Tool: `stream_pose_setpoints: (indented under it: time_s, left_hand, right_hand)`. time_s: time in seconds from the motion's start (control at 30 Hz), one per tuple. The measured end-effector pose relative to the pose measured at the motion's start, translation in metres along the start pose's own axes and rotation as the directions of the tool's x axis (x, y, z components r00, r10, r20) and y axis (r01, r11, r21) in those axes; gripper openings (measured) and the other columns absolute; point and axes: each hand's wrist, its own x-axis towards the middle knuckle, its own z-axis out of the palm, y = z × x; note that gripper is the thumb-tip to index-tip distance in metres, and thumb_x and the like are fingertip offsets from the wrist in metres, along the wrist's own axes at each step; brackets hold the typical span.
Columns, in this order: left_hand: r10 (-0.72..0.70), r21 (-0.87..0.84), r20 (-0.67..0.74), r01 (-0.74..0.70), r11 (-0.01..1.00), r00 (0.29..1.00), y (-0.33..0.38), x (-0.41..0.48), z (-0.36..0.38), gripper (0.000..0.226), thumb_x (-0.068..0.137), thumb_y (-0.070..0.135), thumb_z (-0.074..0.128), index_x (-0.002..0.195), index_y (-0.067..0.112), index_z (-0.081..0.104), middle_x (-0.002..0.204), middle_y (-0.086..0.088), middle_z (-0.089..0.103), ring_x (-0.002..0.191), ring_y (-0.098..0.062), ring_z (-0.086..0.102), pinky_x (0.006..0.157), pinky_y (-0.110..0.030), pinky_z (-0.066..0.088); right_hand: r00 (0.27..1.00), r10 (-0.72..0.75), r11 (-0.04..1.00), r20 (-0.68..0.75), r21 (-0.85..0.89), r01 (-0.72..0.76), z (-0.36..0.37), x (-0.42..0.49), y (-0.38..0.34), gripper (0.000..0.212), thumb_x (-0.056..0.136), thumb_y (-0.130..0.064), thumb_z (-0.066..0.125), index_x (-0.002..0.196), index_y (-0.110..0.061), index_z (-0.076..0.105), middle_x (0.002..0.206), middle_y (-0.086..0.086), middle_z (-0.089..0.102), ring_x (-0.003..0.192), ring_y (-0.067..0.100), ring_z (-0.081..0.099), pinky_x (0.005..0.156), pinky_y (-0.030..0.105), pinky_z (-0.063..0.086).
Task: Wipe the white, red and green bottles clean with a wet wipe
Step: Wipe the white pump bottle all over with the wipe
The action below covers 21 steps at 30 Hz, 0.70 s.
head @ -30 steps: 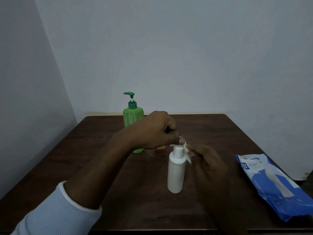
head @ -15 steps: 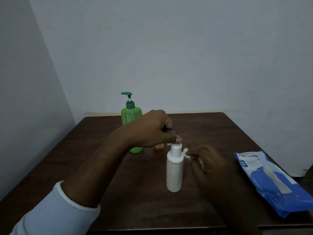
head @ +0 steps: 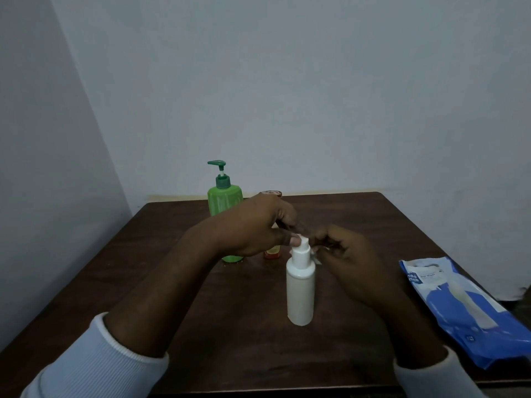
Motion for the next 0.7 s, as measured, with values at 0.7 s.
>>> stream_pose_setpoints:
  time_s: [0.7]
  left_hand:
    - [0.034,0.019,-0.029,-0.033,0.999,0.999,0.000,0.004,0.004,0.014,0.092,0.018,0.076,0.103,0.013,0.083,0.107,0.010,0.079,0.086,0.024,0.062,0.077,0.001,0.043]
  right_hand:
    - [0.994,-0.085,0.972,-0.075,-0.227,0.066,0.003,-0.041,-0.006,0.020,0.088,-0.012,0.063,0.091,-0.030,0.055,0.085,-0.011,0.059,0.084,0.003,0.056,0.069,0.014,0.046]
